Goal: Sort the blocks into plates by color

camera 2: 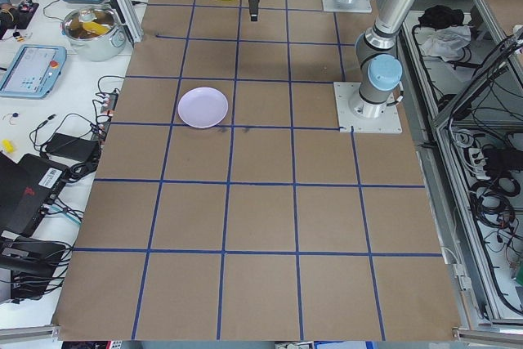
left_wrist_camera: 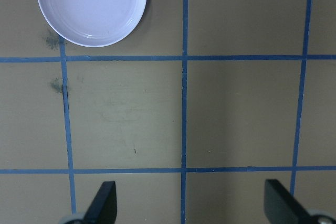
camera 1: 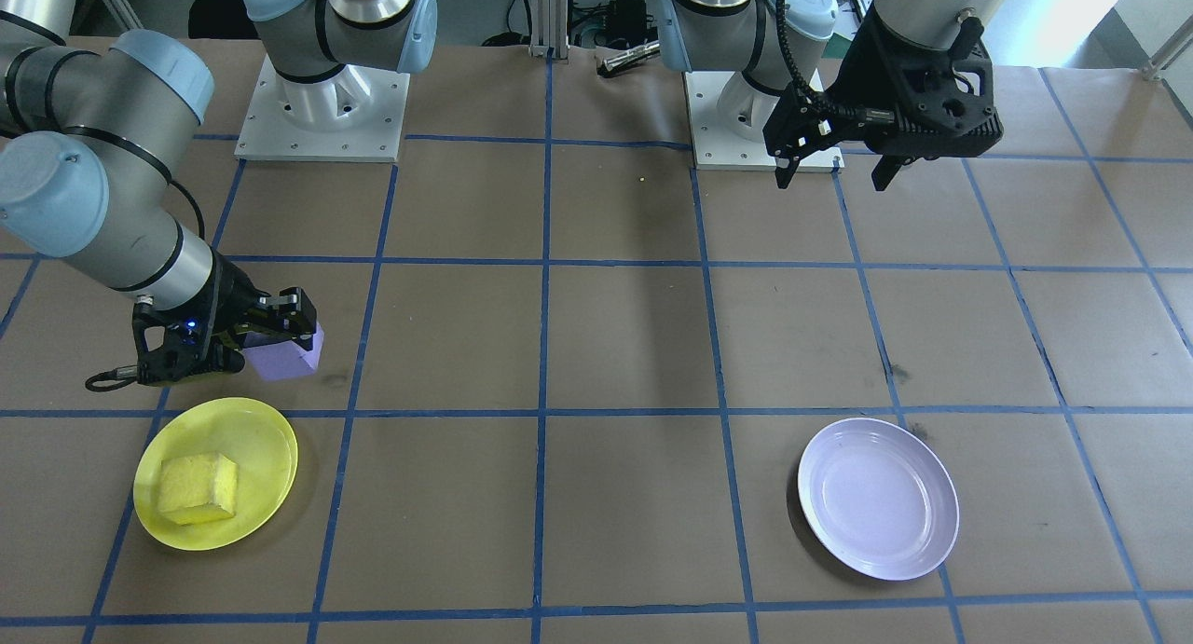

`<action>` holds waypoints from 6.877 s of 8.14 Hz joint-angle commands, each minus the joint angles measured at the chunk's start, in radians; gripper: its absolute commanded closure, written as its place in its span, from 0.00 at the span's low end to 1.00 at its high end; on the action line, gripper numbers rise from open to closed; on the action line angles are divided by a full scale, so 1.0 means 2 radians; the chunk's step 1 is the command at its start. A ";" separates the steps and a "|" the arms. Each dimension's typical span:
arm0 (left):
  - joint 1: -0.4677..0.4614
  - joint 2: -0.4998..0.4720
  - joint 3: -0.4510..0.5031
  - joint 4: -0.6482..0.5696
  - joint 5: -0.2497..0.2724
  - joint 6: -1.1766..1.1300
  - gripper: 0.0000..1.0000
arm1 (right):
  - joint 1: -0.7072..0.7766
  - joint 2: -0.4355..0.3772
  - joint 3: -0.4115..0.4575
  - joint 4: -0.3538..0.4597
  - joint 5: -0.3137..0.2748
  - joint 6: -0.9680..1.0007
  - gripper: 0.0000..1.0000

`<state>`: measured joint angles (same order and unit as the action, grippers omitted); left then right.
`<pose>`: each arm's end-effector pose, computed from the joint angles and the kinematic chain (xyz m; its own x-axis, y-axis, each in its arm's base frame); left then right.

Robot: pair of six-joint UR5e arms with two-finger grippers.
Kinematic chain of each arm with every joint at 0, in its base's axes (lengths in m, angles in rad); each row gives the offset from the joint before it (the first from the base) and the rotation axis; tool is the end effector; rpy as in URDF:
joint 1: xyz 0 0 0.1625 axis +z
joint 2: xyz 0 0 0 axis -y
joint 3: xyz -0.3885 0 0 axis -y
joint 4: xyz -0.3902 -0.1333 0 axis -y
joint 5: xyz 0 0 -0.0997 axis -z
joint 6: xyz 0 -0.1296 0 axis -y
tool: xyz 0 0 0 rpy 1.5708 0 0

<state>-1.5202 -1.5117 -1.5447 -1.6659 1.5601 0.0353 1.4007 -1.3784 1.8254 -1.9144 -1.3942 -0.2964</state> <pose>-0.1110 -0.4705 0.4529 -0.9998 -0.0154 0.0110 -0.0153 0.9998 0.0095 0.0671 -0.5312 0.2380 -0.9742 -0.1099 -0.1973 -0.1215 0.9915 0.0477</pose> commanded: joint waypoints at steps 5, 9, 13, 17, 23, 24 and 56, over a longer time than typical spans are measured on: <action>0.000 0.000 0.000 0.000 0.000 -0.001 0.00 | 0.223 0.076 -0.063 -0.077 0.038 0.216 1.00; 0.000 0.000 0.000 0.000 -0.001 0.000 0.00 | 0.294 0.136 -0.084 -0.106 0.032 0.311 1.00; 0.001 0.000 0.001 0.000 -0.002 -0.002 0.00 | 0.299 0.164 -0.087 -0.162 0.026 0.312 0.71; 0.002 -0.003 0.000 0.000 -0.001 0.021 0.00 | 0.317 0.152 -0.088 -0.199 0.013 0.321 0.00; 0.000 -0.024 0.001 0.069 -0.010 -0.081 0.00 | 0.211 0.082 -0.091 -0.137 -0.094 0.203 0.00; -0.005 -0.047 0.008 0.077 -0.013 -0.135 0.00 | 0.180 0.067 -0.091 -0.108 -0.096 0.169 0.00; -0.132 -0.255 -0.128 0.351 -0.035 -0.241 0.51 | 0.116 -0.090 -0.084 0.100 -0.160 0.100 0.00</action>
<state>-1.7846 -2.0211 -1.8003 -0.9660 1.4897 -0.4465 1.6351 -1.5634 1.6578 -1.7191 -1.7220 -0.0961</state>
